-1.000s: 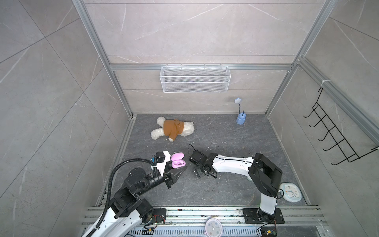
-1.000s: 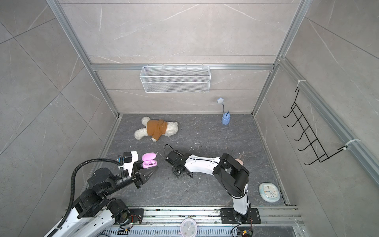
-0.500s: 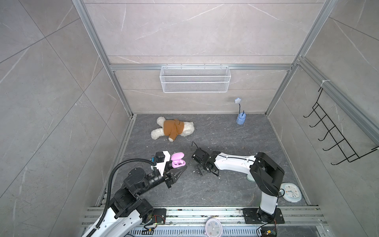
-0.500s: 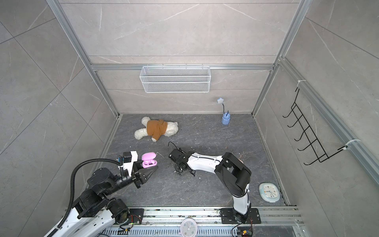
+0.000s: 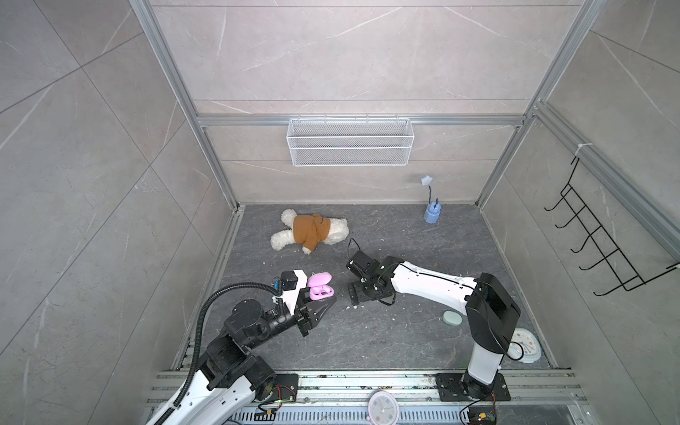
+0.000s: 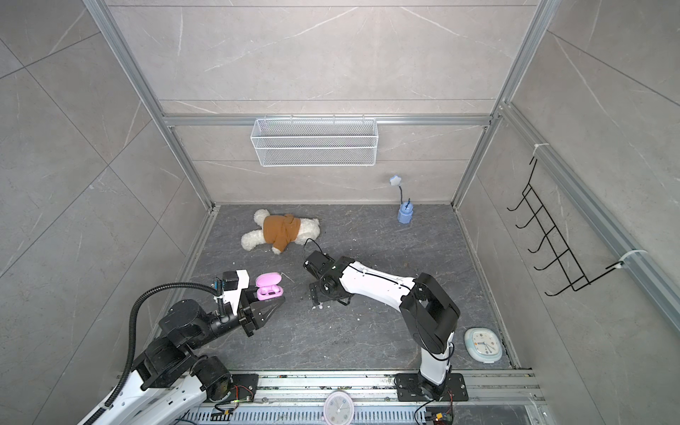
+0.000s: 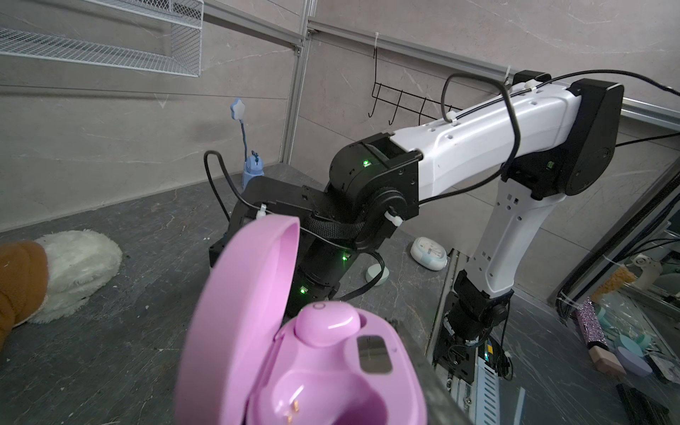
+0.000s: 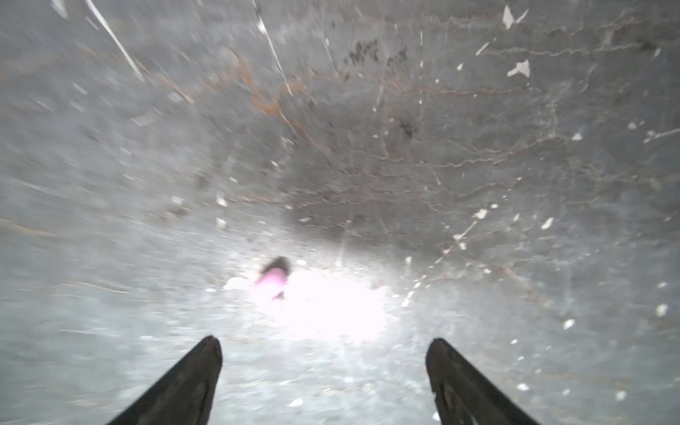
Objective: Insert the wireless bluetooth earbuds into the charging case
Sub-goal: 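Lower the right gripper and close it on the second pink earbud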
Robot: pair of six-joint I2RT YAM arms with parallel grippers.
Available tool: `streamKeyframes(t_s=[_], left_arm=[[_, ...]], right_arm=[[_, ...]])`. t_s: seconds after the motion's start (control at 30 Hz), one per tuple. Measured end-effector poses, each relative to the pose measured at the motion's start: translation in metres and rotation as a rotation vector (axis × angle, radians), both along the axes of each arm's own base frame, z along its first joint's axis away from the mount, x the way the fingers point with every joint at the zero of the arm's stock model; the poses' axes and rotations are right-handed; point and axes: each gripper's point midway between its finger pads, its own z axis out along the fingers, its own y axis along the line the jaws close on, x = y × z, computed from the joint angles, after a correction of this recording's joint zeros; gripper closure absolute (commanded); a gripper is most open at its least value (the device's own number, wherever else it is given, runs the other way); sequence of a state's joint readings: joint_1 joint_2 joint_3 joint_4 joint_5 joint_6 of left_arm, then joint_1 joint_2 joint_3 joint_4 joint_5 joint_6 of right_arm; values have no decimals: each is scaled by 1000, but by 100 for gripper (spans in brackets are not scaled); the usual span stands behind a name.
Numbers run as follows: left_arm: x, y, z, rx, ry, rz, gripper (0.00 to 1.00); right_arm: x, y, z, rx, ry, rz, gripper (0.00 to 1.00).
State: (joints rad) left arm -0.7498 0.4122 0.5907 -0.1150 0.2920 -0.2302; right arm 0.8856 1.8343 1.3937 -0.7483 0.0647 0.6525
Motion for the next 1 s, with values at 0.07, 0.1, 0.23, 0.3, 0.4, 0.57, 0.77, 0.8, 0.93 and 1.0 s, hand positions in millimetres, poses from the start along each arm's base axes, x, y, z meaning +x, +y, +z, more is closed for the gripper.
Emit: streamKeyframes(t_s=[0.07, 0.1, 0.23, 0.3, 0.4, 0.57, 0.77, 0.8, 0.93, 1.0], left_arm=[[0, 0, 2, -6, -6, -2, 69], [0, 0, 3, -8, -9, -3, 69], [-1, -1, 4, -12, -12, -6, 69], [-1, -1, 4, -12, -12, -6, 69], [-1, -1, 4, -12, -12, -7, 69], [-2, -2, 4, -11, -11, -16, 69], [-2, -3, 5, -18, -18, -24, 69], [-3, -3, 5, -18, -18, -24, 69], [-2, -3, 5, -19, -19, -24, 69], [-2, -3, 5, -18, -19, -24, 69]], right_arm=[[0, 7, 9, 49, 34, -71, 22], [0, 10, 13, 72, 51, -107, 27], [-5, 21, 9, 126, 137, -232, 40], [-8, 22, 0, 126, 179, -291, 46], [-10, 22, -11, 122, 221, -367, 52], [-11, 22, -22, 115, 252, -458, 57], [-10, 23, -34, 111, 272, -524, 62], [-9, 24, -36, 110, 273, -529, 62], [-10, 23, -48, 87, 287, -548, 66], [-10, 22, -54, 75, 293, -554, 67]])
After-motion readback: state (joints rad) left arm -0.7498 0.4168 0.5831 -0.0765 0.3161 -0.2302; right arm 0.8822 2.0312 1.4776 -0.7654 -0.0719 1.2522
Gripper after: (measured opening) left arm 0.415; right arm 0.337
